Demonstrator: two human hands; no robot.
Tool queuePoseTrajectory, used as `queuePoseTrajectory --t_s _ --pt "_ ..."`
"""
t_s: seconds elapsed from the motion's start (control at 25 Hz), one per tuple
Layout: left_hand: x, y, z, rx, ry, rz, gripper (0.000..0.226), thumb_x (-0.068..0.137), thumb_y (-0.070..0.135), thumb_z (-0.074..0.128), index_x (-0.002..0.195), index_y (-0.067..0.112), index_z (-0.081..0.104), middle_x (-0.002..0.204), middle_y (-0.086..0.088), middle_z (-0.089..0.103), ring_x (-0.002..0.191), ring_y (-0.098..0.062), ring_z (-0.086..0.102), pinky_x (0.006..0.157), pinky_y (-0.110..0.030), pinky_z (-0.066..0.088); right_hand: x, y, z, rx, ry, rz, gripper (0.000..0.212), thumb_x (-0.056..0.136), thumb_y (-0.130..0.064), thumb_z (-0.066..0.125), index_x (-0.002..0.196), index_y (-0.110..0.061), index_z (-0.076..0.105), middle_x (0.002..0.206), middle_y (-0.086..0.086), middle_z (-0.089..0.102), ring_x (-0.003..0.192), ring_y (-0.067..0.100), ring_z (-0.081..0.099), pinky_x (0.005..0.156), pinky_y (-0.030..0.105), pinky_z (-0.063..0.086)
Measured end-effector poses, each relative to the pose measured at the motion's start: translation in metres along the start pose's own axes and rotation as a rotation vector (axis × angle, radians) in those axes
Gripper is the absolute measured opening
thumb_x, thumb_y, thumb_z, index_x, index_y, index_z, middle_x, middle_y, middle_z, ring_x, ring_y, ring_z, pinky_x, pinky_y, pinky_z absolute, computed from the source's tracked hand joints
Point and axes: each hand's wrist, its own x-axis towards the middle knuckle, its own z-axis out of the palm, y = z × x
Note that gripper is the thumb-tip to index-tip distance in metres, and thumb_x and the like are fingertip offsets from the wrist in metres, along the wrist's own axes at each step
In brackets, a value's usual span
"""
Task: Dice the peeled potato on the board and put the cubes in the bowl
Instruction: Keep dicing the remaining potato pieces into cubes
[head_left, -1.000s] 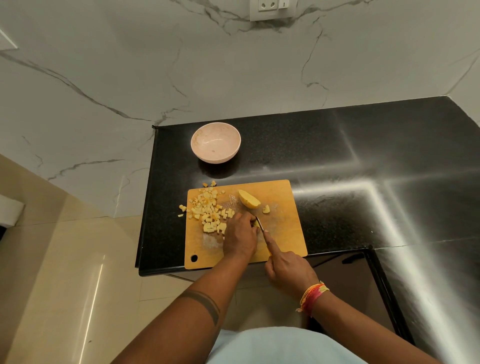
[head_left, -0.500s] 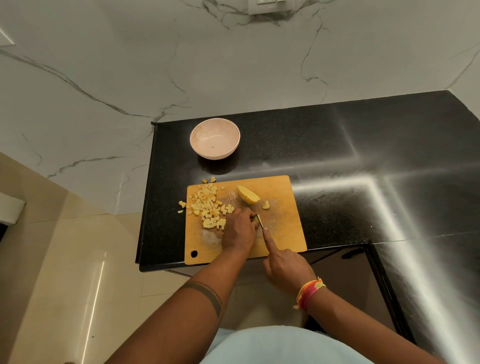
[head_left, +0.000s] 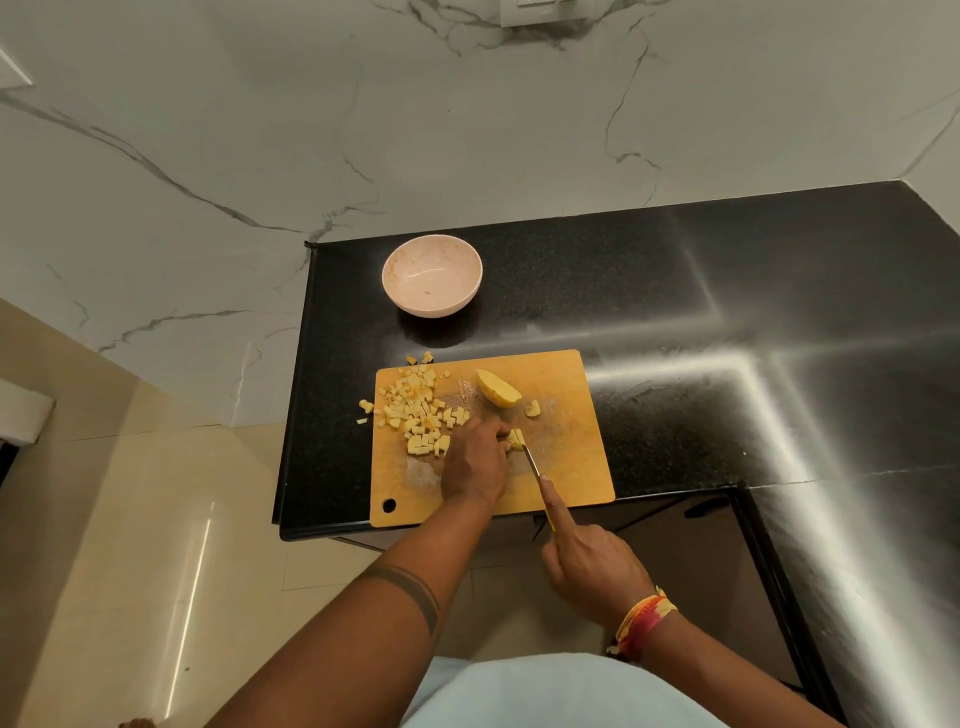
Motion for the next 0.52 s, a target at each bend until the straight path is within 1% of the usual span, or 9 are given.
queuePoseTrajectory --t_s 0.08,0.2,0.4,0.52 --pt "0.0 -0.001 0.0 -0.018 0.013 -0.013 0.014 0.094 0.019 0.069 0.107 0.021 0.074 0.109 0.001 0.066 0.102 -0.021 0.058 0.081 -0.038 0.054 0.009 -0.005 -0.006 0.014 0.017 -0.003 0.079 0.1 -0.032 0.038 0.161 -0.032 -0.012 0.069 0.0 0.058 0.054 0.02 0.054 0.051 0.036 0.039" --pt "-0.001 0.0 0.0 -0.032 0.013 -0.03 0.011 0.094 0.02 0.07 0.105 0.022 0.073 0.108 0.001 0.065 0.1 -0.021 0.059 0.082 -0.04 0.055 0.022 -0.012 -0.01 0.005 0.013 -0.033 0.078 0.1 -0.032 0.038 0.161 -0.03 -0.011 0.073 0.004 0.061 0.059 0.025 0.057 0.056 0.037 0.045" --pt "-0.001 0.0 0.0 -0.025 0.031 -0.044 0.01 0.093 0.019 0.07 0.102 0.024 0.073 0.108 0.002 0.066 0.101 -0.02 0.059 0.082 -0.038 0.054 0.039 -0.02 -0.015 -0.001 -0.024 -0.015 0.076 0.101 -0.033 0.037 0.161 -0.03 -0.009 0.076 0.006 0.058 0.059 0.025 0.053 0.059 0.037 0.045" --pt "0.001 0.001 0.0 -0.013 0.029 -0.045 0.011 0.093 0.018 0.069 0.103 0.022 0.073 0.108 0.001 0.066 0.1 -0.02 0.059 0.079 -0.035 0.052 0.041 -0.02 -0.013 -0.008 -0.025 -0.02 0.077 0.101 -0.033 0.038 0.161 -0.03 -0.011 0.076 0.007 0.058 0.06 0.028 0.055 0.061 0.038 0.049"
